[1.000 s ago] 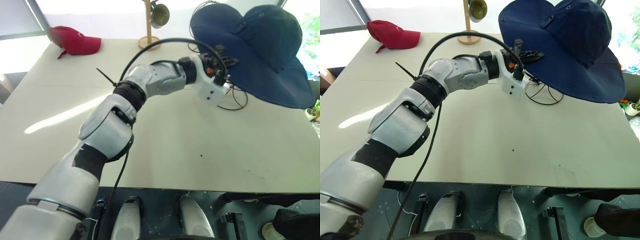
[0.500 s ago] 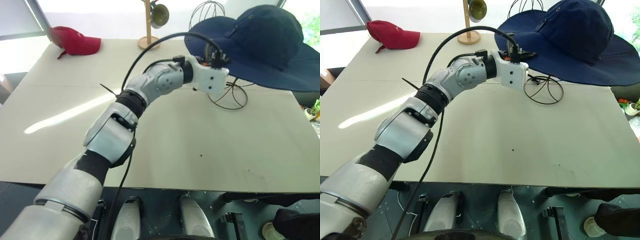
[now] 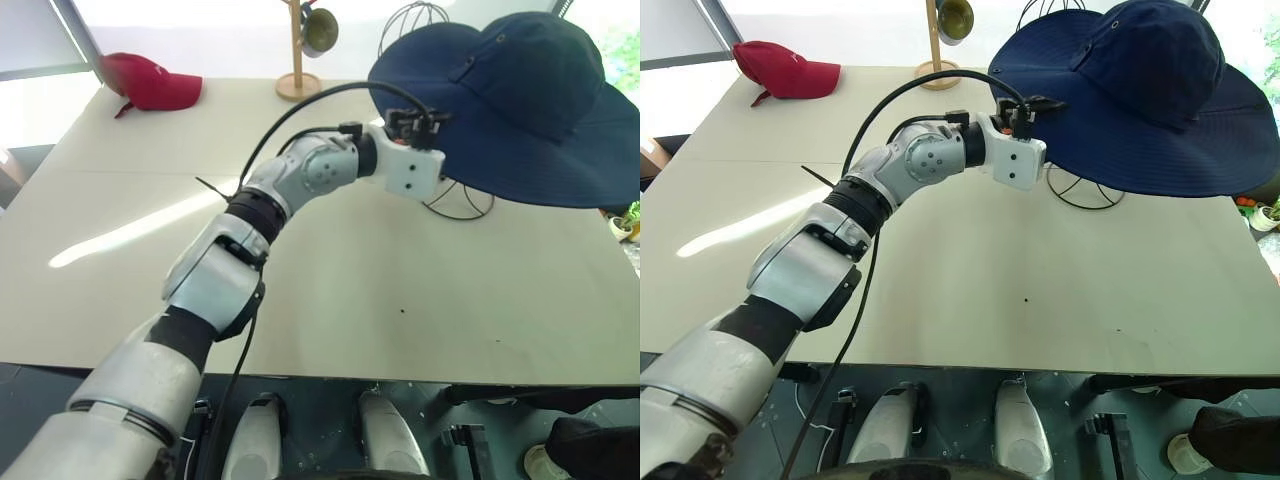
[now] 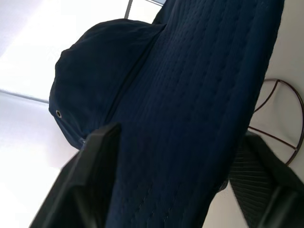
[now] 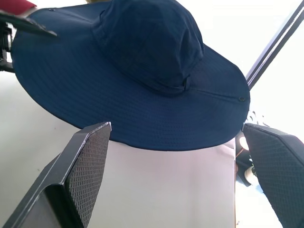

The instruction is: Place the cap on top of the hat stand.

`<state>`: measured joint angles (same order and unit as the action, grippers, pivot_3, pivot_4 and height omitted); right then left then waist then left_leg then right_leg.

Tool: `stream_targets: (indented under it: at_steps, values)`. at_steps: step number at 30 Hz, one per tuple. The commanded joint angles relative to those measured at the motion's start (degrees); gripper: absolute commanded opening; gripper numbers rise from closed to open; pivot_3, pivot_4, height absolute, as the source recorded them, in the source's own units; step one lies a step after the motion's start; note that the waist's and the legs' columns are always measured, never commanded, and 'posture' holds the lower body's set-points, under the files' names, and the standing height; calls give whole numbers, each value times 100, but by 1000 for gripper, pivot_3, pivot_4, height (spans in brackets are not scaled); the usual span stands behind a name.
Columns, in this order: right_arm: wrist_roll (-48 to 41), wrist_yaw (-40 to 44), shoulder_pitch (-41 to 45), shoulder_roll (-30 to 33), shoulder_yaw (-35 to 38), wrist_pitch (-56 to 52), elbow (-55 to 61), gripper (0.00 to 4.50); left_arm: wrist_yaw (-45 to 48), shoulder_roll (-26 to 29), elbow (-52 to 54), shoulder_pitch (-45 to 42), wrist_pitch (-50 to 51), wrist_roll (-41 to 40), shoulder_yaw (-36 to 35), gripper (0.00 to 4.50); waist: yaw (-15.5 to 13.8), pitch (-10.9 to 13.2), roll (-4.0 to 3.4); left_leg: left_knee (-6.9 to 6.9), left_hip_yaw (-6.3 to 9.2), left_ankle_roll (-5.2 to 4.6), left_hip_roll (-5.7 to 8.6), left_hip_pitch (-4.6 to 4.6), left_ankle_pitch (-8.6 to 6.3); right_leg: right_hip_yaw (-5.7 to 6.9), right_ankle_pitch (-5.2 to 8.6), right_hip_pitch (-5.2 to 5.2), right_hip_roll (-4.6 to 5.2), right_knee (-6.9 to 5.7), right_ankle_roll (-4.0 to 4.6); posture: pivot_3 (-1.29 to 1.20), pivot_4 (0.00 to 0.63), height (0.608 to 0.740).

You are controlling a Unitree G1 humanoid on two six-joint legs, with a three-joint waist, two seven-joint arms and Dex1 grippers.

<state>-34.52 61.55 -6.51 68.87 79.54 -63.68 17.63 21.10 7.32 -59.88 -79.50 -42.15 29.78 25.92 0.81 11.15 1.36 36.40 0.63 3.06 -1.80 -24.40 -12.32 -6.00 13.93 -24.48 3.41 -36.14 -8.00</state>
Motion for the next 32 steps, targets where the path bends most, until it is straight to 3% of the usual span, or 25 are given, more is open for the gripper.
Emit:
stream_targets:
  at_steps: [1, 9, 12, 16, 20, 23, 26, 32]
  values:
    - [66, -37, 52, 102, 62, 140, -8, 4500, 37, 73, 255, -45, -102, -137, -102, 4420, -1, 0, 0, 0, 0, 0, 0, 0, 0, 0, 0, 0, 0, 0, 0, 0, 150, 739]
    - [167, 21, 12, 108, -110, 318, -102, 4500, 975, 678, 1175, 427, -255, -866, -352, 4420, 17, -3, -5, -2, 0, 0, -1, 2, 0, 0, -1, 0, 0, -3, -1, 0, 150, 739]
    - [302, 211, -103, 173, -189, 534, -330, 4500, 2450, 1075, 2356, 916, 1033, -2478, -919, 4420, 33, -3, -5, -2, 0, 0, -1, 2, 0, 0, -1, 0, 0, -5, -1, 0, 150, 739]
    - [462, 442, -187, 293, -295, 798, -741, 4500, 3902, 1699, 3797, 1223, 3926, -4593, -1796, 4420, 51, -4, -7, 3, 2, -2, -2, 2, 1, 0, -1, 0, -1, -15, -1, 0, 150, 739]
    - [596, 800, -306, 415, -397, 1010, -1117, 4500, 5200, 2826, 4086, 1178, 6274, -5878, -2411, 4420, 153, -6, -11, 7, 6, -3, -4, 8, 1, 1, -1, 3, -4, -24, -2, 0, 150, 739]
    - [638, 914, -255, 501, -526, 1136, -1383, 4500, 6029, 3545, 3635, 949, 7158, -6139, -2563, 4420, 190, -6, -11, 8, 10, -3, -4, 14, 1, 4, 1, 11, -5, -25, -2, 0, 150, 739]
    - [643, 983, -145, 571, -687, 1234, -1551, 4500, 6722, 3946, 2987, 690, 7228, -5987, -2542, 4420, 176, -5, -10, 15, 10, -3, -3, 15, 1, 5, 2, 15, -5, -25, 0, 0, 150, 739]
    - [656, 1006, 95, 658, -973, 1377, -1739, 4500, 6841, 3893, 2048, 310, 6692, -5413, -2483, 4420, 174, -4, -8, 28, 13, -4, -3, 10, 0, 7, 9, 21, -5, -24, 14, 0, 150, 739]
